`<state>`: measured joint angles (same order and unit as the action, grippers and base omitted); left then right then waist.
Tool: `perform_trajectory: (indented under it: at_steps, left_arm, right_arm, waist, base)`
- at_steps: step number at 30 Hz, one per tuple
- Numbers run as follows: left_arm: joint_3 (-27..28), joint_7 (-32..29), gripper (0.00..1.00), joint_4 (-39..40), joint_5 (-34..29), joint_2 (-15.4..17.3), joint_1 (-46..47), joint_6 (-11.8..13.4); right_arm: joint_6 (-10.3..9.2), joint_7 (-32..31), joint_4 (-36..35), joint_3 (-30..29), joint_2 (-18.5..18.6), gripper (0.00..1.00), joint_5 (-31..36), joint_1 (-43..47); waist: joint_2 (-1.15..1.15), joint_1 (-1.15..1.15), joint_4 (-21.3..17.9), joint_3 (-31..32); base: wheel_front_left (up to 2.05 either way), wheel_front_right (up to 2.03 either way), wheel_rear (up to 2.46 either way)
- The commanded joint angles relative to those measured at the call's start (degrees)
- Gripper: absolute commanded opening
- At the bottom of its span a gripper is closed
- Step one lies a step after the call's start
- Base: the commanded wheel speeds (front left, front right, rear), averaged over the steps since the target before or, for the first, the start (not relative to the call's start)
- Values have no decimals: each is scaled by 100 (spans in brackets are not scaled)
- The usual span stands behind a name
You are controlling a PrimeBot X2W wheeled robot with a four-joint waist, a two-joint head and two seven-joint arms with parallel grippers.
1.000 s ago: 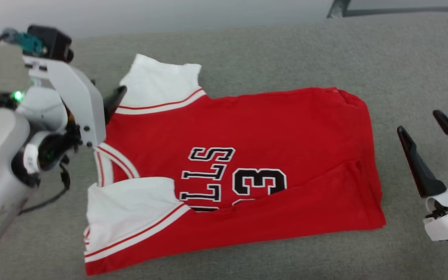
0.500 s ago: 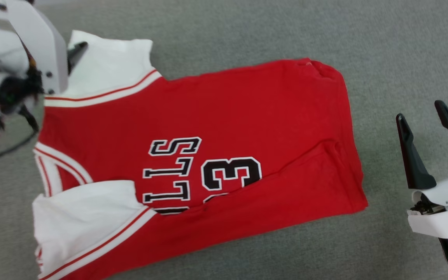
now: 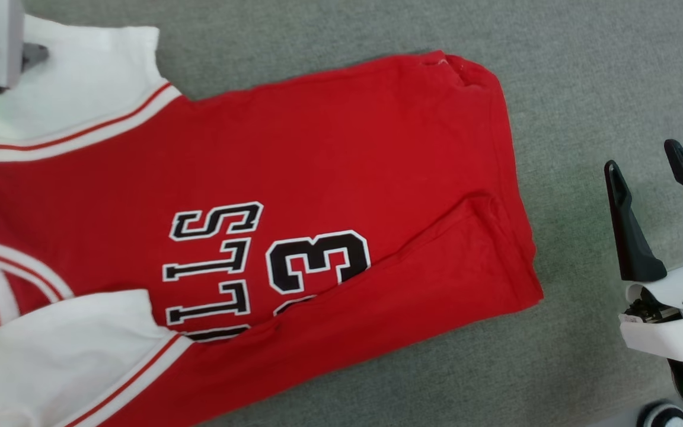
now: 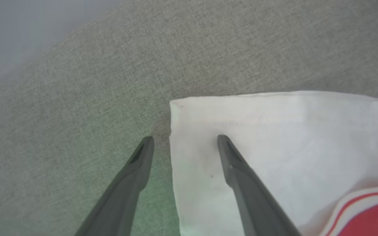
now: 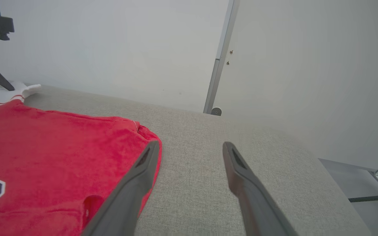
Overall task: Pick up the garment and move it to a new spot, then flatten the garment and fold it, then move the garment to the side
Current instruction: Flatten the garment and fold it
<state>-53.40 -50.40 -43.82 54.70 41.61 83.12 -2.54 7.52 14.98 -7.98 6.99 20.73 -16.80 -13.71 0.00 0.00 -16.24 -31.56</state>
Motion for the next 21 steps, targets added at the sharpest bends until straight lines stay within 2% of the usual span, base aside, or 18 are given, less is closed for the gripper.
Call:
perform_trajectory:
  at_steps: [1, 8, 9, 11, 16, 21]
  left_arm:
    - [-37, -130, 100, -112, -41, -35, 127, -43]
    - [-174, -630, 98, -567, -17, -297, 333, -62]
    - [-171, -692, 71, -636, 19, -335, 337, -26]
    - [-199, -796, 0, -723, 37, -406, 317, -7]
    - [-196, -1135, 0, -904, 166, -529, 289, 161]
    - [-201, -1180, 0, -850, 149, -631, 369, 254]
  right_arm:
    - [-6, 24, -24, 16, -25, 100, -21, -80]
    - [-6, 25, -40, -8, -1, 100, -73, -126]
    - [-6, 25, -43, -11, -3, 100, -73, -120]
    - [-6, 25, -29, -9, -4, 100, -81, -115]
    - [-6, 18, 22, 2, 51, 100, -111, -200]
    - [-6, -32, 17, 56, 163, 100, -229, -331]
  waist:
    - [0, 0, -132, -154]
    - [0, 0, -143, -302]
    - [0, 0, -138, -314]
    - [0, 0, -116, -333]
    - [0, 0, -42, -329]
    - [0, 0, 33, -287]
  base:
    - [0, 0, 0]
    - [0, 0, 0]
    - [0, 0, 0]
    - [0, 0, 0]
    - [0, 0, 0]
    - [0, 0, 0]
